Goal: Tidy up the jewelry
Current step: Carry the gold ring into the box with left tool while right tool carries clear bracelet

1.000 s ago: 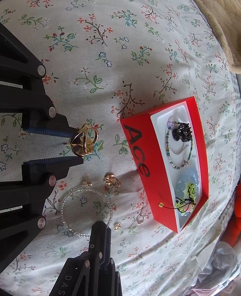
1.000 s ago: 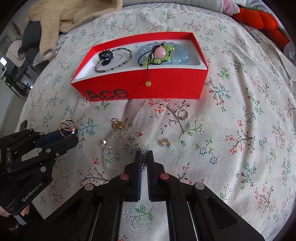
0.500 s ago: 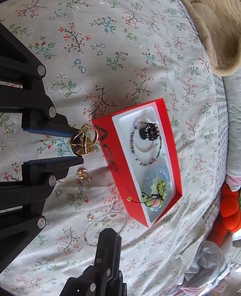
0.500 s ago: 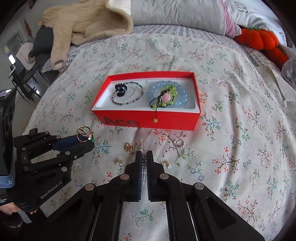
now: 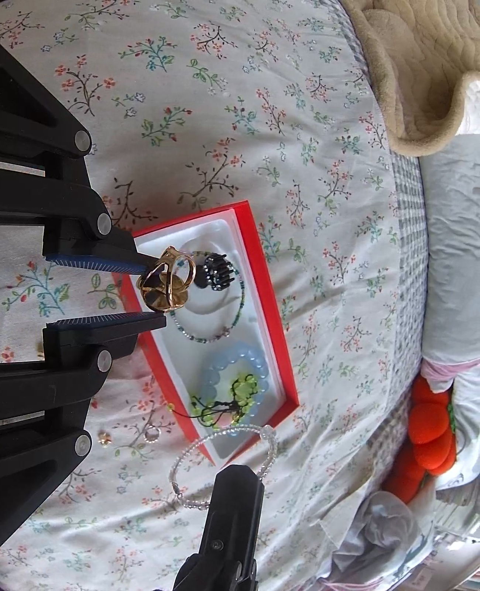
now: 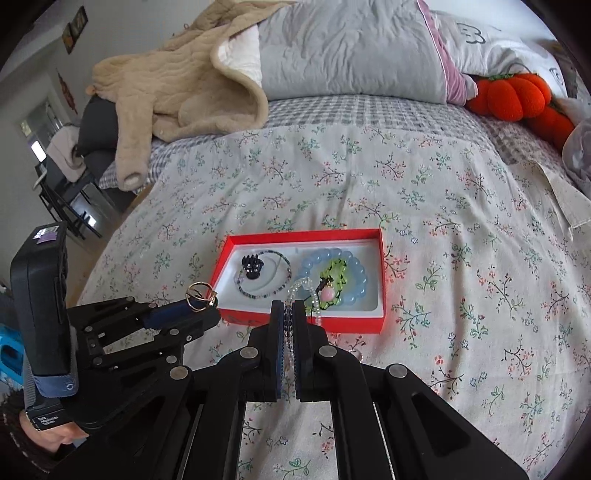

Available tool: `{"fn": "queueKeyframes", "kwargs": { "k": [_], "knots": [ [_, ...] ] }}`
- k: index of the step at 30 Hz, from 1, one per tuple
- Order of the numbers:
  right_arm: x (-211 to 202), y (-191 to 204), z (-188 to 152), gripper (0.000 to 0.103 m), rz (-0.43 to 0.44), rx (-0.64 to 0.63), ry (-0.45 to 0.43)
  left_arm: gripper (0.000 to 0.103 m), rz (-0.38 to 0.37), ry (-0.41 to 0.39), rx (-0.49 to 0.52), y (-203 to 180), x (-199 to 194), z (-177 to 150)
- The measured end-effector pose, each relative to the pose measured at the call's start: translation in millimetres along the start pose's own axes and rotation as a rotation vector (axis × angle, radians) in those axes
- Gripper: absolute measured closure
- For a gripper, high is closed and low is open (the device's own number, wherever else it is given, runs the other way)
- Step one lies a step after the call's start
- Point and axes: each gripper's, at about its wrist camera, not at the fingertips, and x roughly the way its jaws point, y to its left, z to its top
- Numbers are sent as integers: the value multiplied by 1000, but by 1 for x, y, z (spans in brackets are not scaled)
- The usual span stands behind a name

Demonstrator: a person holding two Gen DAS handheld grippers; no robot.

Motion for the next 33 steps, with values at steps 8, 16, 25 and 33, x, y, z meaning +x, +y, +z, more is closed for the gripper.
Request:
{"fn": "queueKeyframes", "kwargs": {
  "k": [8,16,25,33],
  "knots": [
    [19,3,20,99,28,12,-16,87,13,-4,-7,2,19,7],
    [42,-7,24,99,35,31,-1,87,40,-17,20,-1,28,10],
    [48,-30,25,98,-23,63,-19,81,57,-17,50,-7,27,10],
    [51,-42,26,94,-51,100,2,72,56,-9,64,-10,20,9]
  ]
}}
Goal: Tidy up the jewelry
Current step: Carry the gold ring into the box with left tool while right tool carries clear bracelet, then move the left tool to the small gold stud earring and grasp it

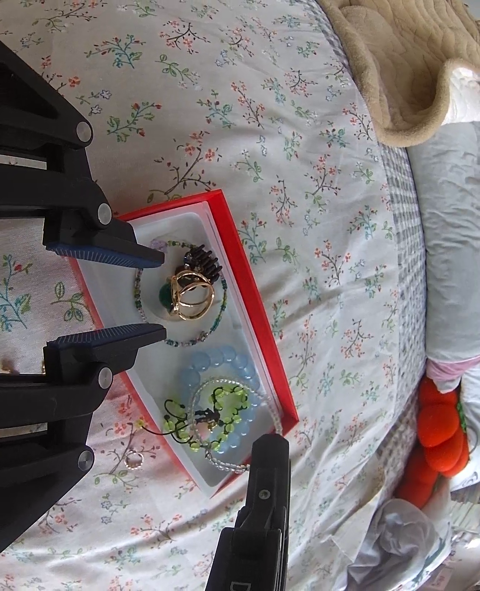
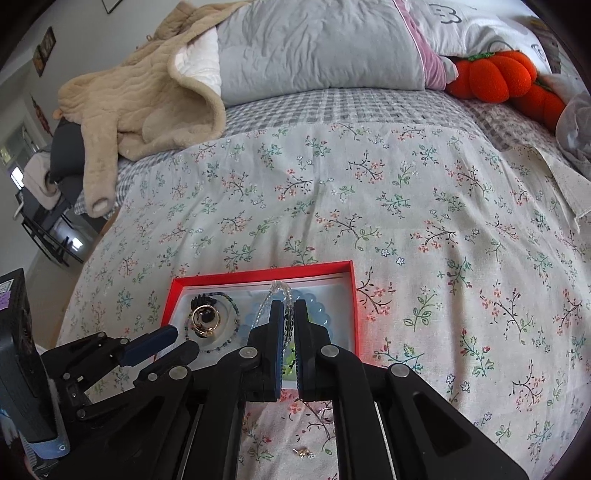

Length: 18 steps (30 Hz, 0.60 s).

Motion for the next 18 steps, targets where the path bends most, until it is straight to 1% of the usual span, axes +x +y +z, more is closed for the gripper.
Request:
{"fn": "queueKeyframes", "kwargs": {
  "k": [1,2,3,4,5,7,9,12,14,16,18],
  "knots": [
    [-2,0,0,88,-3,-1,1,70,-1,0,1,0,-2,0],
    [-3,0,0,78,-3,-3,1,68,-2,-1,3,0,-4,-1],
    [-6,0,-1,74,-1,-5,-2,66,-2,-4,4,-1,-6,-1],
    [-8,-1,-1,67,4,-7,-9,65,-3,-7,6,-2,-9,-1],
    [-11,-1,-2,63,6,-7,-15,62,-3,-10,8,-3,-11,-1],
    [-17,-2,-4,59,5,-6,-18,59,-4,-12,11,-5,-16,-3],
    [-23,-3,-6,57,9,-7,-18,55,-5,-11,14,-7,-20,-4],
    [-32,-5,-10,54,10,-11,-18,55,-8,-7,28,-11,-25,-8],
    [-38,-6,-13,50,10,-17,-18,54,-7,2,32,-13,-27,-11],
    [-44,-7,-17,48,4,-27,-20,51,-9,10,31,-15,-29,-15],
    [-49,-7,-21,47,-4,-34,-18,43,-7,19,28,-17,-32,-19]
  ]
}}
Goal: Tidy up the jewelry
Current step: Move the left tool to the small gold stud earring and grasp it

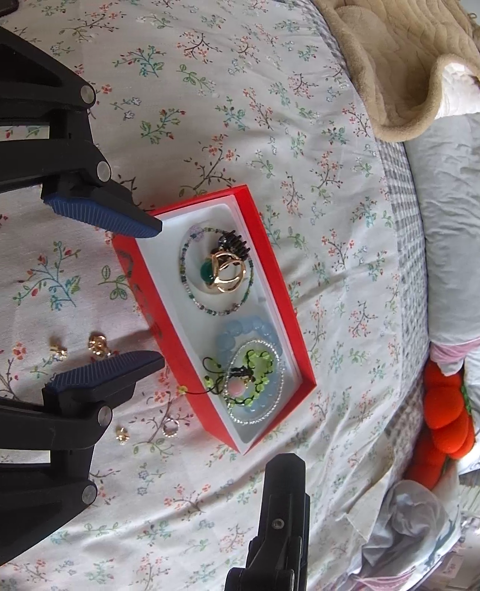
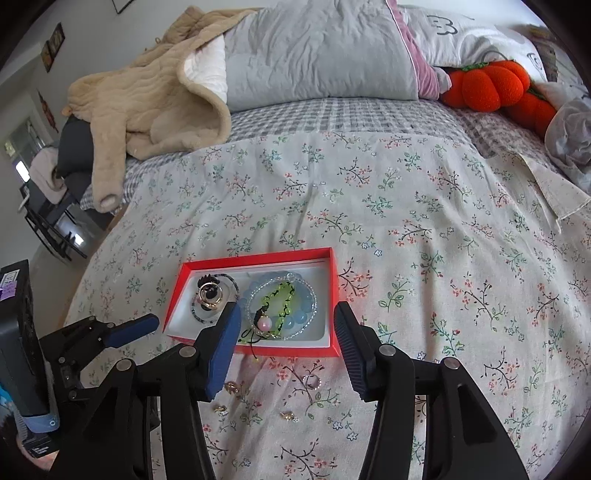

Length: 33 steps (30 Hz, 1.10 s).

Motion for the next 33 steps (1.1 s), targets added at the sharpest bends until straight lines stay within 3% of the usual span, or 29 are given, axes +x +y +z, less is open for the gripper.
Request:
{"fn": "queueKeyframes", "kwargs": {
  "k": [6,12,22,28,33],
  "knots": [
    [-12,0,-11,42,-20,-39,15,25,10,4,2,-5,-9,-10],
    [-19,-4,-23,38,-49,-27,36,16,25,21,-14,-5,-13,-18],
    [-17,-6,-43,33,-85,-20,88,11,62,67,-29,-1,-10,-35],
    [-5,-7,-57,30,-103,-26,143,10,109,147,-25,5,7,-51],
    [9,-9,-69,29,-126,-39,194,10,97,184,-41,10,15,-62]
  ]
}}
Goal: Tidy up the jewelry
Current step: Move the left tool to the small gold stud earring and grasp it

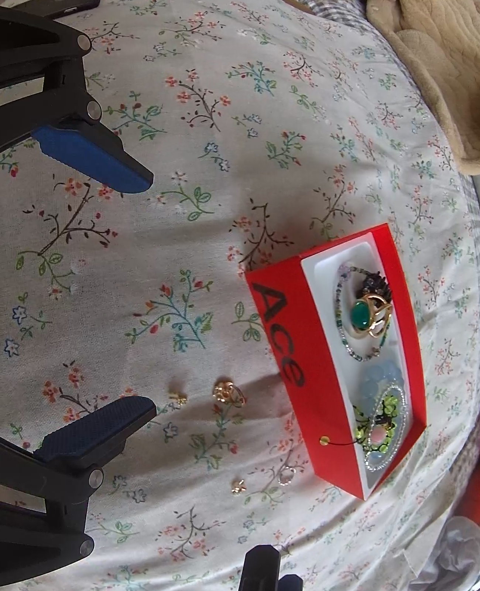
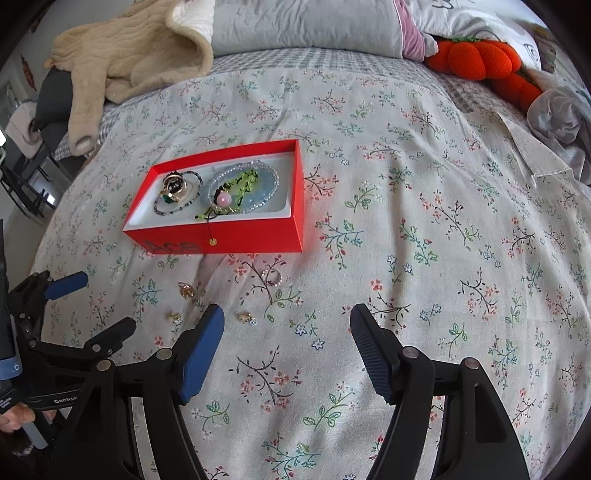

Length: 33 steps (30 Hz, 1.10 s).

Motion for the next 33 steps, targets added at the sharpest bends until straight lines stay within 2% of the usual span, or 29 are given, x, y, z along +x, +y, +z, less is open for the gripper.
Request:
{"fn": "queueKeyframes", "kwargs": {
  "k": [5,10,13,15,17,20,21,24,28,33],
  "knots": [
    [12,-1,-8,29,-11,-4,40,10,-23,31,15,-5,10,-6],
    [22,-1,-14,29,-48,-25,75,14,-98,50,29,-14,15,-8],
    [25,-1,-16,29,-70,-42,79,28,-137,59,47,-21,17,-8],
    [26,-2,-17,29,-78,-51,82,42,-154,72,57,-25,20,-9],
    [28,-3,-17,29,-82,-55,87,51,-160,67,68,-29,21,-8],
    [30,-5,-18,29,-81,-53,94,67,-211,65,61,-30,22,-5],
    [30,-5,-19,29,-80,-52,97,70,-232,69,56,-31,22,-3],
    [33,-5,-21,29,-79,-53,106,70,-260,66,58,-33,25,0],
    [36,-4,-23,29,-79,-62,116,72,-266,55,51,-36,29,4],
    [37,-3,-24,29,-76,-65,118,81,-268,45,41,-37,33,10]
  ]
}}
